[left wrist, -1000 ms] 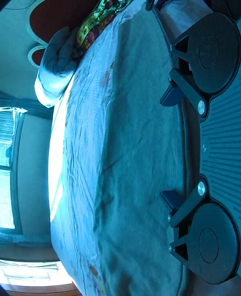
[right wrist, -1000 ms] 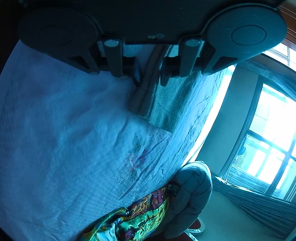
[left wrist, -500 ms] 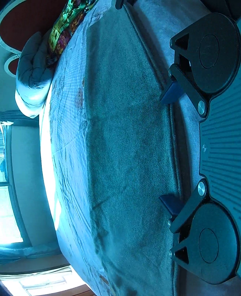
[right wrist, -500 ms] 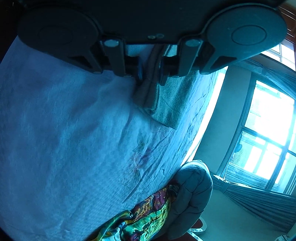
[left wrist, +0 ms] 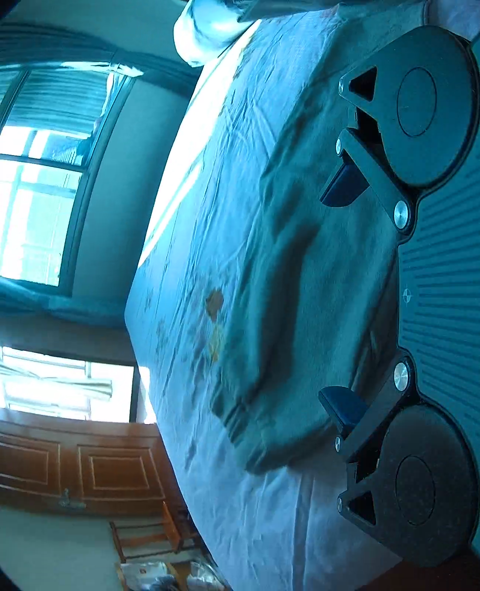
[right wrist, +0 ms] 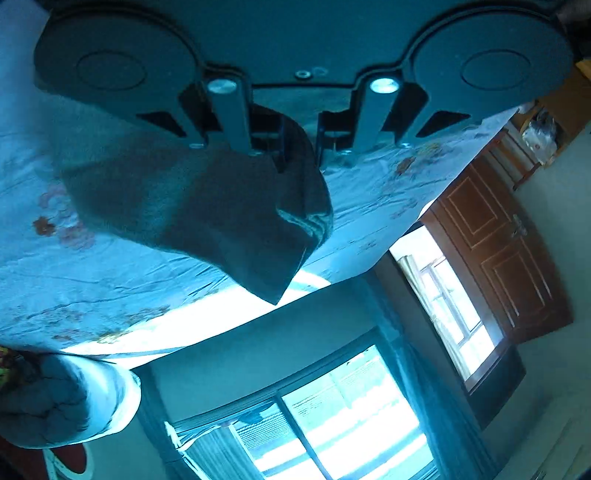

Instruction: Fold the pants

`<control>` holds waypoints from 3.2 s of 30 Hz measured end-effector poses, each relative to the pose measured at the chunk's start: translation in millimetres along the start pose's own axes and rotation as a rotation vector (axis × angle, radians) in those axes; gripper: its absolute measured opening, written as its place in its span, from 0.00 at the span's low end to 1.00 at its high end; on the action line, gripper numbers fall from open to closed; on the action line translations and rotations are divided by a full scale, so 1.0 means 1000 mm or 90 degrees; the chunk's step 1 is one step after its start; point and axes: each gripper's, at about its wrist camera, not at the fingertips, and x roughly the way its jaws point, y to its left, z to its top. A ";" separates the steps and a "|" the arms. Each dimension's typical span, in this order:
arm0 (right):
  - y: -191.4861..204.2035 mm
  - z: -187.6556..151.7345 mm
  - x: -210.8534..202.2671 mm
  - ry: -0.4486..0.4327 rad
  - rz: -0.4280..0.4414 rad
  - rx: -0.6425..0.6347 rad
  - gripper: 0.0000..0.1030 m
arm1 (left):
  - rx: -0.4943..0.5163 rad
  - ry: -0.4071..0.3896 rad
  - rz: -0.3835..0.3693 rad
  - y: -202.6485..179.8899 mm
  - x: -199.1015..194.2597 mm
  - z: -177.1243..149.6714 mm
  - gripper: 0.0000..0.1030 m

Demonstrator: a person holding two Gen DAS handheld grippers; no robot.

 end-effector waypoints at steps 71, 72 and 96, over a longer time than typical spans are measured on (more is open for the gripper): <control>-0.160 -0.021 -0.083 -0.081 0.006 0.307 0.52 | 0.135 -0.006 -0.372 -0.168 0.018 -0.024 0.89; -0.158 -0.024 -0.073 -0.058 0.030 0.322 0.52 | 0.131 -0.001 -0.357 -0.155 0.018 -0.024 0.89; -0.093 -0.029 -0.034 0.014 -0.023 0.254 0.31 | 0.081 0.053 -0.155 -0.049 0.041 -0.062 0.86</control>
